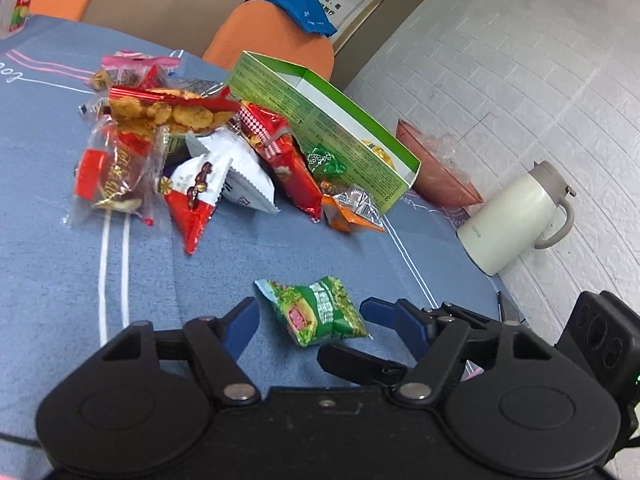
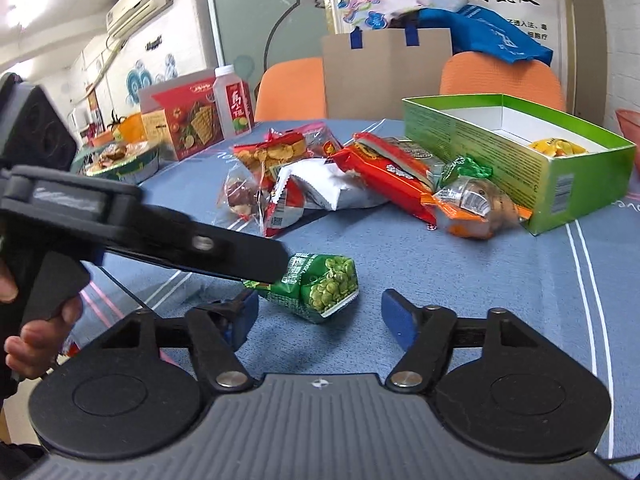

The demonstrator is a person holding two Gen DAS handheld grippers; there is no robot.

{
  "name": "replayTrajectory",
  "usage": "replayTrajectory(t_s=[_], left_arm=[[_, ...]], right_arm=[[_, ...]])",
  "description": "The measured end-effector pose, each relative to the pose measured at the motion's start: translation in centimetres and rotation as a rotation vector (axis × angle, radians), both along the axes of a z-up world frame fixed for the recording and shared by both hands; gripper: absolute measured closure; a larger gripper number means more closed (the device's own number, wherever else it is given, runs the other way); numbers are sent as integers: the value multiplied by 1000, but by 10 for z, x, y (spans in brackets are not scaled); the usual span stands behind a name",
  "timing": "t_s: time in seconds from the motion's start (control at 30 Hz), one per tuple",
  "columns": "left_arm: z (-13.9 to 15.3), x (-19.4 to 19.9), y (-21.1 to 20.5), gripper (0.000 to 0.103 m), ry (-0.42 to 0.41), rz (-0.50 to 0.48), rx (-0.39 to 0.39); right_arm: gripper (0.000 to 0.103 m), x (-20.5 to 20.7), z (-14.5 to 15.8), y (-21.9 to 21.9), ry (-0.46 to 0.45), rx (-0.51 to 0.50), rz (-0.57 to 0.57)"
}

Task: Organize snacks
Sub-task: 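Grasp the green pea packet with both grippers, then place the green pea packet into the green box and release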

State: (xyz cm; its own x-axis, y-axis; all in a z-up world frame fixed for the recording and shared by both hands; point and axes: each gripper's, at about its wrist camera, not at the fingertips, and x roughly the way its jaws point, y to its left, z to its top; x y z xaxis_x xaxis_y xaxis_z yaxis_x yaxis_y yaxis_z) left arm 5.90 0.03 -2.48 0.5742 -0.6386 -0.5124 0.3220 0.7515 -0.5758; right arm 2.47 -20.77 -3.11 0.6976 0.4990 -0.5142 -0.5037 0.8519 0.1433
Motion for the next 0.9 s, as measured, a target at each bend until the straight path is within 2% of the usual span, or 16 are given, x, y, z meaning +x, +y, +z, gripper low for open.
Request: replayTrajectory(t_s=[0.1,0.13,0.2,0.23,0.37,0.4,0.43,0.47,0.67,0.9], left_arm=[[-2,8,-1,0,10,-9,-6],[-3,11,-2,4,13,-10,1],[-7,16,-4,26,34,-17,15],[-10,17,-4,40,34,-17,13],[-11,18,-4,41,38,-5,13],[-10,18,-5,41,39,-1,14],[-9,17,-7,41,35,4,18],[-6,17,-8,41,29,7,20],[19,22,-20,41,-40,-18,10],[60,49,-53,41,-163,-75,41]], right_arm=[[3,6,0,-2,0,-3,7],[7,8,-1,-2,4,4,12],[18,13,-3,-3,17,18,21],[27,15,-4,-3,23,17,24],[37,13,-6,-6,20,24,17],[41,13,-6,-7,18,27,16],[51,11,-5,-7,13,24,14],[54,10,-3,-7,5,14,12],[58,6,15,-20,-69,28,-20],[58,21,45,-41,-190,27,-88]])
